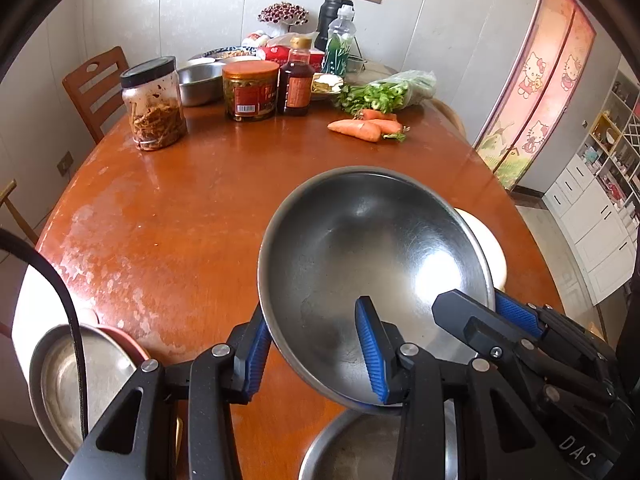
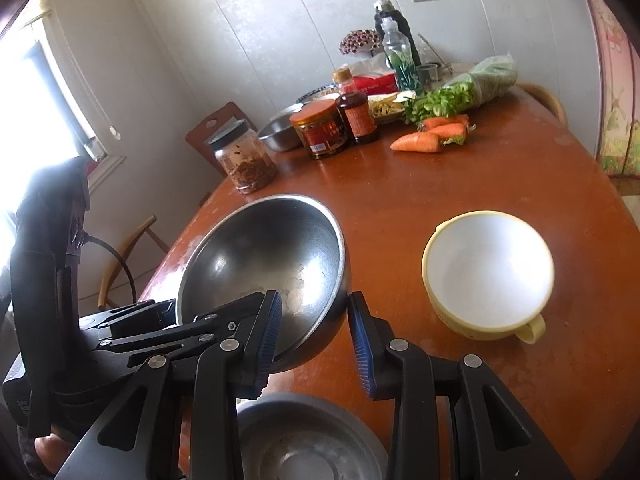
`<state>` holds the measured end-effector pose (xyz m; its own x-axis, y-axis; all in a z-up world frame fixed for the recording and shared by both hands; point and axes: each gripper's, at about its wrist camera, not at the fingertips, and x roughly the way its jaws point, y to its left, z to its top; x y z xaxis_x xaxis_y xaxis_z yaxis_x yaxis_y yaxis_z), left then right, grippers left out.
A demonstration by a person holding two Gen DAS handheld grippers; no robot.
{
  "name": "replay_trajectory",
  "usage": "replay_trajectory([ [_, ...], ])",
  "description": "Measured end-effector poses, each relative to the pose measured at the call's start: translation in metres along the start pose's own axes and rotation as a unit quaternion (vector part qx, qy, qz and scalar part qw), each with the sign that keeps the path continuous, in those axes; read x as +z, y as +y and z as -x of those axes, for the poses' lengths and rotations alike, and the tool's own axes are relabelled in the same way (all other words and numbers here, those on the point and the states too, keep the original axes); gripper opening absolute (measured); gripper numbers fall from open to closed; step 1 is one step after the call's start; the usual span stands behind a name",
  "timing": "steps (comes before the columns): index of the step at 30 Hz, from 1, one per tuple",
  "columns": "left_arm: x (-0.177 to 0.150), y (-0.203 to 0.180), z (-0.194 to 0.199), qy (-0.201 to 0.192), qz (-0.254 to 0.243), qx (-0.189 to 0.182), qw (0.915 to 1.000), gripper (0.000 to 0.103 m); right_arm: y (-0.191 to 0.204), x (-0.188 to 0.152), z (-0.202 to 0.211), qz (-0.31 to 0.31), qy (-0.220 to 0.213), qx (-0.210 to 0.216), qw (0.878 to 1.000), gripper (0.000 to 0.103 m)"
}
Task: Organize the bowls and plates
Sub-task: 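Lift the small steel bowl and carry it over the steel basin, then lower the small steel bowl into the steel basin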
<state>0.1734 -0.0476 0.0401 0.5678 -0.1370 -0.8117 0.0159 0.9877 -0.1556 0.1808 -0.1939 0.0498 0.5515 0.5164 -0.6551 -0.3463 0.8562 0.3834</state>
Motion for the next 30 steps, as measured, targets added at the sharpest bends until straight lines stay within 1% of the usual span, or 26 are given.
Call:
replay_trajectory([
  [13,-0.035,-0.016,0.028,-0.020,-0.011,0.008,0.9997,0.041,0.006,-0.030,0.033,0.009,-0.018,0.006,1.000,0.037],
  [30,-0.074,-0.036,0.048,-0.025,-0.023,0.018,0.9993,0.041,0.008,-0.070,0.064,0.018,-0.024,0.010,1.000,0.037],
])
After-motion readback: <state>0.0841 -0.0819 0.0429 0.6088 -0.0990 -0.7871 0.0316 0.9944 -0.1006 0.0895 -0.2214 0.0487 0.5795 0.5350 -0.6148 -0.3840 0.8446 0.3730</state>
